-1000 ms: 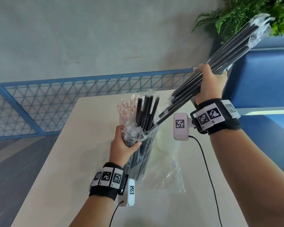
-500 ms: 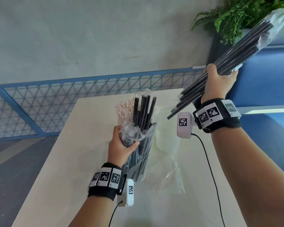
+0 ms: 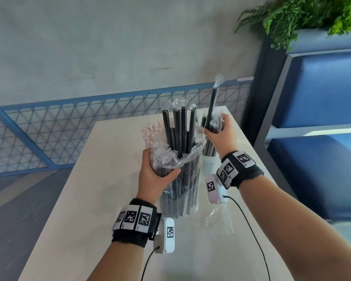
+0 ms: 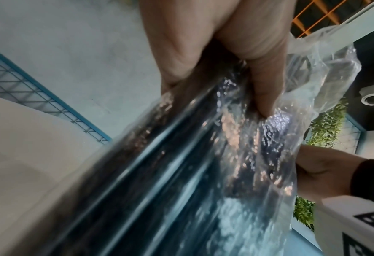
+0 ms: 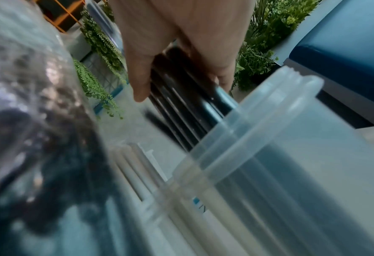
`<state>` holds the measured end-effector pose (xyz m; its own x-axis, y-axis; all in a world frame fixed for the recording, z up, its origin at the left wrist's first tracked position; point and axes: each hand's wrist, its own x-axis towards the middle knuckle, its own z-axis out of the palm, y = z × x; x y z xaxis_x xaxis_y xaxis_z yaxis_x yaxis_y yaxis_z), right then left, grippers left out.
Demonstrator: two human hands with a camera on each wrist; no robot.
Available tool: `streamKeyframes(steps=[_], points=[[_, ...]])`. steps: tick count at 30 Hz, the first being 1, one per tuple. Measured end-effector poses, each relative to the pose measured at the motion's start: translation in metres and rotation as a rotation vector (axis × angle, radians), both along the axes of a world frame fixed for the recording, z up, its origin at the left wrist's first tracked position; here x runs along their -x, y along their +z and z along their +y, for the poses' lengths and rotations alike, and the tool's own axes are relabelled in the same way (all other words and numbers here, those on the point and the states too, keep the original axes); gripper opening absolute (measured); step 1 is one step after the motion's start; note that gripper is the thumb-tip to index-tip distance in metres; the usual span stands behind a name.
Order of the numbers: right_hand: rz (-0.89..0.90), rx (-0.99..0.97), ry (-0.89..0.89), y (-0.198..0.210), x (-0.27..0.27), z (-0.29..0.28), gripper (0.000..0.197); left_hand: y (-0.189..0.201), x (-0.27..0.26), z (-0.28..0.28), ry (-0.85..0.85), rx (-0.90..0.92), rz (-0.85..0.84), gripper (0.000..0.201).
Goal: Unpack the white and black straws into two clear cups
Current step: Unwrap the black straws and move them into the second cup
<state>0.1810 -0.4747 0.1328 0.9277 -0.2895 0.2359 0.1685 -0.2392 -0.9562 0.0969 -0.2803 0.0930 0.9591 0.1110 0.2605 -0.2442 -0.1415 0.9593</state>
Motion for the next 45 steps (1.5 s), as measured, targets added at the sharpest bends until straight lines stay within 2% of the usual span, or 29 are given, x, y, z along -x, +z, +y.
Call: streamKeyframes(steps=[4,7,10,14,17,19,23,27,31,34,36,38,40,43,45], points=[[-0.029,0.056,-0.009,-0.003,0.009,0.000,0.068,-0.005,0.001,-0.004,-0.006,0.037,0.029,0.075],[-0.240,0.094,-0.126,-0.001,0.036,0.003,0.060,-0.011,0.001,-0.006,-0.019,0.065,0.061,0.075],[-0.382,0.177,-0.049,-0.011,0.069,0.013,0.060,-0.018,0.002,-0.006,-0.058,0.082,0.131,0.073],[-0.224,0.256,0.176,-0.025,0.090,0.022,0.068,-0.022,0.007,-0.007,-0.121,0.085,0.181,0.075],[-0.321,0.424,0.138,-0.020,0.093,0.026,0.071,-0.023,0.010,-0.008,-0.200,0.111,0.216,0.070],[-0.403,0.524,0.133,-0.015,0.091,0.027,0.068,-0.026,0.010,-0.006,-0.236,0.126,0.224,0.069],[-0.282,0.607,0.249,-0.004,0.089,0.025,0.052,-0.032,0.007,-0.002,-0.234,0.101,0.258,0.080],[-0.364,0.619,0.311,0.006,0.092,0.026,0.040,-0.039,0.007,0.000,-0.214,0.018,0.264,0.079],[-0.232,0.739,0.416,0.013,0.091,0.029,0.051,-0.045,0.008,0.002,-0.212,-0.052,0.267,0.070],[-0.374,0.932,0.397,0.013,0.094,0.034,0.060,-0.051,0.008,0.006,-0.211,-0.088,0.271,0.068],[-0.346,0.914,0.465,0.012,0.096,0.039,0.064,-0.054,0.007,0.008,-0.222,-0.094,0.289,0.070],[-0.197,0.803,0.511,0.014,0.097,0.040,0.068,-0.055,0.007,0.009,-0.249,-0.089,0.312,0.082],[-0.101,0.710,0.506,0.017,0.094,0.038,0.063,-0.056,0.009,0.009,-0.261,-0.089,0.318,0.091],[-0.168,0.692,0.507,0.019,0.092,0.035,0.050,-0.053,0.012,0.010,-0.267,-0.099,0.300,0.091],[-0.259,0.748,0.539,0.013,0.093,0.035,0.051,-0.049,0.012,0.010,-0.266,-0.075,0.286,0.087]])
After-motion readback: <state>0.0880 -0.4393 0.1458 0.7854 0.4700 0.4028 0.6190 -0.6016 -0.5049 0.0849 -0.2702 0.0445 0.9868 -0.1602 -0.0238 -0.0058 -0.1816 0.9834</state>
